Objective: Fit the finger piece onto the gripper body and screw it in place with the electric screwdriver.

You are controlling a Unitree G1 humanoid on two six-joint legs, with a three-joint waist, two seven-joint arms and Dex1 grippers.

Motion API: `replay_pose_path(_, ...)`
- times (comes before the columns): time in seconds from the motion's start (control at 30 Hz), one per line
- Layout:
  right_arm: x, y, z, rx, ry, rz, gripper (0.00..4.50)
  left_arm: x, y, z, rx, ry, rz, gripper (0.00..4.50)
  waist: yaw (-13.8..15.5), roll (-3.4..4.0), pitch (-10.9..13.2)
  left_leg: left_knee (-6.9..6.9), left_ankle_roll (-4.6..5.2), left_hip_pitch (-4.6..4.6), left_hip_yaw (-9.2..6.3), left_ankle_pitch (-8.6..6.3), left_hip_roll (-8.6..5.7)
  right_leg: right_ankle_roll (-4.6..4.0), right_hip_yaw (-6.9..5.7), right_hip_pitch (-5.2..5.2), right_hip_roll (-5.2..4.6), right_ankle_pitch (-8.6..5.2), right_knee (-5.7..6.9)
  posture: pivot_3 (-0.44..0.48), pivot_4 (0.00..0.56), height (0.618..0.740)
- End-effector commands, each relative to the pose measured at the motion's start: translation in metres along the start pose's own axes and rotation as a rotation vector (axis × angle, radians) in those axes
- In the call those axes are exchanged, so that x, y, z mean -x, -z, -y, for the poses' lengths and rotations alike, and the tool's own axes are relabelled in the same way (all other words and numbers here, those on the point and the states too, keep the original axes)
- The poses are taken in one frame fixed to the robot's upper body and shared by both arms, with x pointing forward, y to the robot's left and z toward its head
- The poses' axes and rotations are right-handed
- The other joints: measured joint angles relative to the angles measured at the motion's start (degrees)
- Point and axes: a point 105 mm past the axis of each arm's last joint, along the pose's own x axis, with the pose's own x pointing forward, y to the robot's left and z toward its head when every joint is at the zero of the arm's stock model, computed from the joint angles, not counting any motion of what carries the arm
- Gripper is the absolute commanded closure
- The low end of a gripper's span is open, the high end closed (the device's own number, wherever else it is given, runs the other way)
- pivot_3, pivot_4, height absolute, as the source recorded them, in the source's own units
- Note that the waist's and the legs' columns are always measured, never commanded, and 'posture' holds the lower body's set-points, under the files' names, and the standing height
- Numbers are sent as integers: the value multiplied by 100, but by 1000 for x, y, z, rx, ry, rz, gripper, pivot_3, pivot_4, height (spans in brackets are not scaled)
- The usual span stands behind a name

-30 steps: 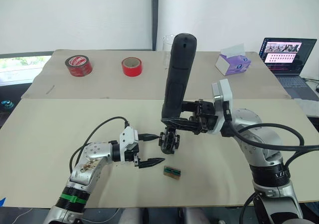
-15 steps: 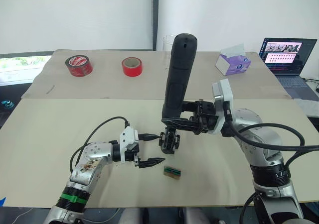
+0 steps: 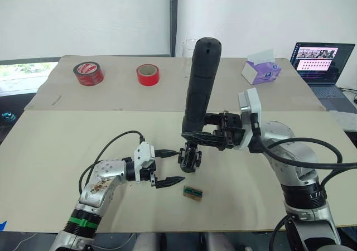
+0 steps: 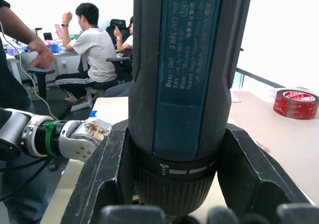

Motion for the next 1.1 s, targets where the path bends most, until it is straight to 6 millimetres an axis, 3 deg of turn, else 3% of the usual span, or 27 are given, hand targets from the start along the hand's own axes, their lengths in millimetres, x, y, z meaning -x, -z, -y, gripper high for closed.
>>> replay_pose_path(0.03, 0, -21, -1, 75, -18, 50, 2584, -2, -7, 1, -33, 8, 25, 0, 0, 0, 0, 0, 0, 0, 0, 0, 0, 0, 0, 0, 0, 0, 0, 0, 150, 740)
replay_pose_path(1.1, 2, -20, 0, 70, -21, 30, 2584, -6, -4, 5, -28, 4, 29, 0, 2, 0, 0, 0, 0, 0, 0, 0, -1, 1, -1, 0, -2, 0, -1, 0, 150, 740)
